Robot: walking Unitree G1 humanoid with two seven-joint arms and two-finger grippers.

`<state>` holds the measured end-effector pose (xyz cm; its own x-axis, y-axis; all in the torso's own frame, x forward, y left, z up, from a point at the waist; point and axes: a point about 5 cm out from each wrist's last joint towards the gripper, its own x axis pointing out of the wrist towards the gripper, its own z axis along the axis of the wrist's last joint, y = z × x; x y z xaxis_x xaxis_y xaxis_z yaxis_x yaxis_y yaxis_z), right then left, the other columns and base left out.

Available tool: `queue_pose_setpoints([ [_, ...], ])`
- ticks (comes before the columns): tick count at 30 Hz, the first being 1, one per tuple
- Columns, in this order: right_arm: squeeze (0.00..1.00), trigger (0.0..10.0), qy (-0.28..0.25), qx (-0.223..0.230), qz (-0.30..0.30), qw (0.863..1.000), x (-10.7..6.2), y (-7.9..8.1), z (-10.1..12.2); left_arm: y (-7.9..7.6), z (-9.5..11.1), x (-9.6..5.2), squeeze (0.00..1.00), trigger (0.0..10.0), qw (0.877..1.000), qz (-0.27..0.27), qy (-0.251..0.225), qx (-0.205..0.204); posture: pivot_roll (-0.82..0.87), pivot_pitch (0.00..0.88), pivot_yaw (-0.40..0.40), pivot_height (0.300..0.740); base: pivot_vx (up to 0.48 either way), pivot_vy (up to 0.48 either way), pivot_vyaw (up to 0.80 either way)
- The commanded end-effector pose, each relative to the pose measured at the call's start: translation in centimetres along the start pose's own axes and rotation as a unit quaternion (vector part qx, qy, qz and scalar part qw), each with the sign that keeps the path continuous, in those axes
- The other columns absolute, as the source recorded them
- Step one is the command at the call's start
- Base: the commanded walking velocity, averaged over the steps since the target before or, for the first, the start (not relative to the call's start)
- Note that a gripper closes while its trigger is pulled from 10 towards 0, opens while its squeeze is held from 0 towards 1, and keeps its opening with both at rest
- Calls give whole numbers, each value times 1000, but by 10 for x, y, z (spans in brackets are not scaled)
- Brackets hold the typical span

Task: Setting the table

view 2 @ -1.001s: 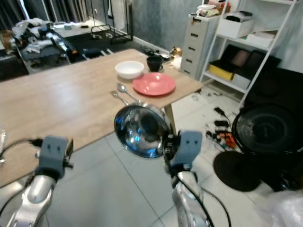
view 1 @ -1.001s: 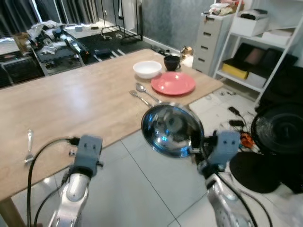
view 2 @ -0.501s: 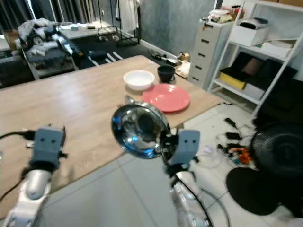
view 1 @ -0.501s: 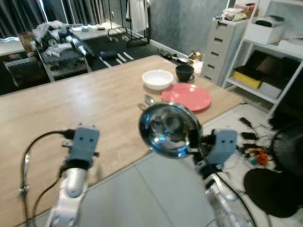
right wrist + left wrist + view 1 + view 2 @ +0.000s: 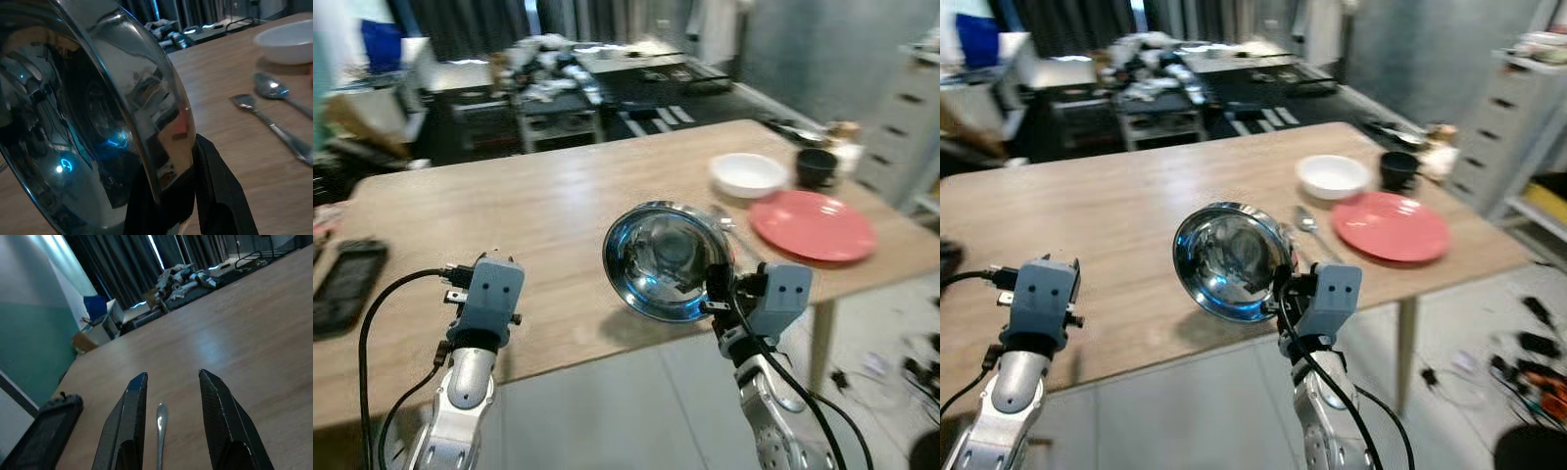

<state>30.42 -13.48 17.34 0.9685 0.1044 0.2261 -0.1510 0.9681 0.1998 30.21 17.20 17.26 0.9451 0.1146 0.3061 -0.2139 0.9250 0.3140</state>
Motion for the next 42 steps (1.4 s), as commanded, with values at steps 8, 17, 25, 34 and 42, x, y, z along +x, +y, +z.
queue_pose_setpoints([
  [8,0,10000,-8,5,-2,1000,-1,1,4,-2,-2,-1,0,10000,1000,-3,15,-14,24,58,88,740,0,0,794],
  [17,0,10000,-5,4,-6,1000,-2,-1,3,-4,-1,0,0,10000,1000,-5,23,-19,23,60,91,740,0,0,794],
  [25,0,10000,1,-5,-29,1000,-1,-5,2,-6,-2,2,0,10000,999,-5,31,-23,21,60,94,740,34,0,397],
  [34,0,10000,-5,2,-47,999,-1,-10,4,-5,-1,5,0,10000,999,-6,36,-30,21,61,96,740,428,0,0],
  [42,0,10000,-11,-1,-56,998,0,-11,5,-6,-1,6,0,10000,999,-10,36,-30,22,61,96,740,470,0,0],
])
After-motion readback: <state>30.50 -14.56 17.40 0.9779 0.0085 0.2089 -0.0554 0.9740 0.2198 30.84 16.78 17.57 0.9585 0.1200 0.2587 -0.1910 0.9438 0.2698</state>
